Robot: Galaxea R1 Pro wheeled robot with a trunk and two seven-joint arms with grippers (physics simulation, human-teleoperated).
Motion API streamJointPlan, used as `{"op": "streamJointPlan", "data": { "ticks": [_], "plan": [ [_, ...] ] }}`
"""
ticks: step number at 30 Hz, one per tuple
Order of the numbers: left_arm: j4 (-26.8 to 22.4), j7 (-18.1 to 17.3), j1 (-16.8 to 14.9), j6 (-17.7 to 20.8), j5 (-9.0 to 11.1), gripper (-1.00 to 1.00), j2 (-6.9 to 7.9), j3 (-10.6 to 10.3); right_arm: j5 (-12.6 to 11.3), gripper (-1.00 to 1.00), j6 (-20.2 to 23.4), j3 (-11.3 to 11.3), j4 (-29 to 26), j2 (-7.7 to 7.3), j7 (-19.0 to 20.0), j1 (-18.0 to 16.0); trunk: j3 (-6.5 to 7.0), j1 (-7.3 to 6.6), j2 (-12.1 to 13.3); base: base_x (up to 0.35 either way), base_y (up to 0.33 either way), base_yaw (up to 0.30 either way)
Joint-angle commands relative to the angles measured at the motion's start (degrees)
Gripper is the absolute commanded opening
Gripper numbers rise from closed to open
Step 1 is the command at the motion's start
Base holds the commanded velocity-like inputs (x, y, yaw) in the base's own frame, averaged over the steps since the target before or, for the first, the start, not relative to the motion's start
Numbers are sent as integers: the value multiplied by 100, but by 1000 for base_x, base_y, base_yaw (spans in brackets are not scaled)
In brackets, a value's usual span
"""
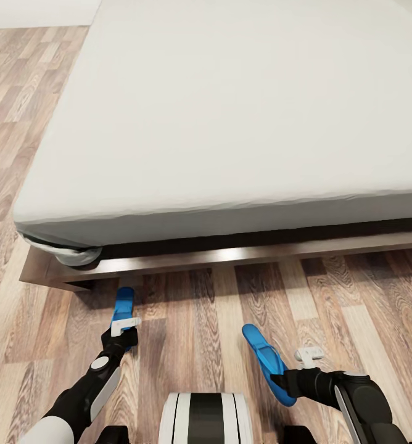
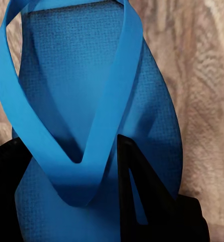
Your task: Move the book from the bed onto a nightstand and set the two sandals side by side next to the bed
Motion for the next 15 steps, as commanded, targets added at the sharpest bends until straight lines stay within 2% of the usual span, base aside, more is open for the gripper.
{"op": "streamJointPlan", "data": {
  "ticks": [1,13,15],
  "plan": [
    [0,45,-4,-27,56,-100,12,-49,54,-100,17,-3,-6,1,56,-3,-26,1,-3,0,0,0],
    [-156,30,-71,-1,56,-100,30,-49,54,-100,17,-2,-6,1,57,-3,-26,1,-3,0,0,0],
    [-168,36,-77,1,54,-100,22,-49,54,-100,17,0,-6,1,57,-3,-70,7,-5,0,0,0]
  ]
}}
